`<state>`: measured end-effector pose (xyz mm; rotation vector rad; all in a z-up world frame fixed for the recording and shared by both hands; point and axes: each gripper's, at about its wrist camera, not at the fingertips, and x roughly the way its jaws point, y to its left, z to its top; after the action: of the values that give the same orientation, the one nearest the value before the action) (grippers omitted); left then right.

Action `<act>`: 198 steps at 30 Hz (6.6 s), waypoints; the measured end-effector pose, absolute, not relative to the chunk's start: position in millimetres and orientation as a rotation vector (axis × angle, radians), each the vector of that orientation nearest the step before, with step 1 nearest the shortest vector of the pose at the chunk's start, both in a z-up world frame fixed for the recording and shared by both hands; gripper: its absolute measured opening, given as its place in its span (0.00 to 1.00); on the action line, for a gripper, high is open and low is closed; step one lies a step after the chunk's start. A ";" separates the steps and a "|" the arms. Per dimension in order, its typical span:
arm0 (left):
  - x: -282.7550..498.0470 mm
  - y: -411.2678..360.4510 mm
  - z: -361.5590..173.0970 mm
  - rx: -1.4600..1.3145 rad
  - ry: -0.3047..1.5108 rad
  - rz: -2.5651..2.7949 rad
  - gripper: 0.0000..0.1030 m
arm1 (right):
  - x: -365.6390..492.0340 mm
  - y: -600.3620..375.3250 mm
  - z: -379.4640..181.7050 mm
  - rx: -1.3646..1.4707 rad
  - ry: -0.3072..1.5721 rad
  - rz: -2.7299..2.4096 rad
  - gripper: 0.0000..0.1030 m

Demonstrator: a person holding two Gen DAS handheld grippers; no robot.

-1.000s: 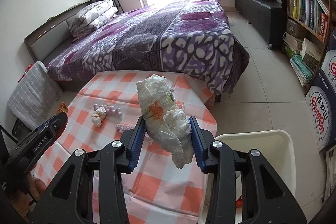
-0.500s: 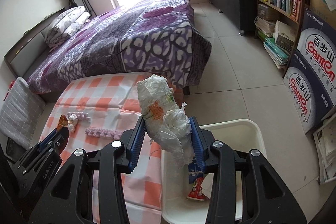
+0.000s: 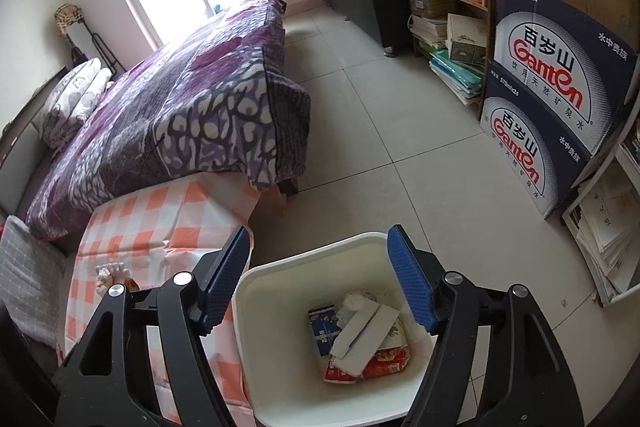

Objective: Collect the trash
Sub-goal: 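Carry both items into the bin and open both tools, then grasp the clear plastic bottle with the left tool, then grasp the pink crocheted strip with the right tool while the left tool holds the bottle, then carry the pink strip into the bin and open the right tool while the left tool holds the bottle, then lower the plastic bottle into the bin and open the left tool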

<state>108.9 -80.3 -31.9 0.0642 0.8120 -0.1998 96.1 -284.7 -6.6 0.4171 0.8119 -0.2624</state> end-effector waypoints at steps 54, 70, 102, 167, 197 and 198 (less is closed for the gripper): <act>94.0 78.4 -122.8 0.474 1.337 -0.058 0.82 | 141.7 -156.7 -27.1 0.251 0.988 -0.040 0.93; 92.2 149.4 -125.3 0.224 1.349 -0.105 0.66 | 164.6 -24.4 -73.2 -0.097 1.054 0.304 0.93; 86.5 248.5 -46.9 -0.211 1.104 0.103 0.64 | 209.4 31.0 -104.2 -0.277 1.043 0.389 0.11; 93.8 133.0 0.5 -0.207 0.831 0.002 0.64 | 104.8 -159.0 0.7 0.231 0.797 -0.035 0.22; 102.8 -66.8 -36.4 -0.097 0.925 -0.366 0.64 | 67.6 -319.6 -14.3 0.455 0.850 -0.332 0.59; 102.6 -73.3 -38.5 -0.100 0.936 -0.387 0.64 | 66.2 -323.0 -14.1 0.462 0.847 -0.338 0.59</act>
<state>102.6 -73.3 -38.5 -0.1004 0.9359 -0.3867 66.2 -323.0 -14.1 0.4624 0.8470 -0.3375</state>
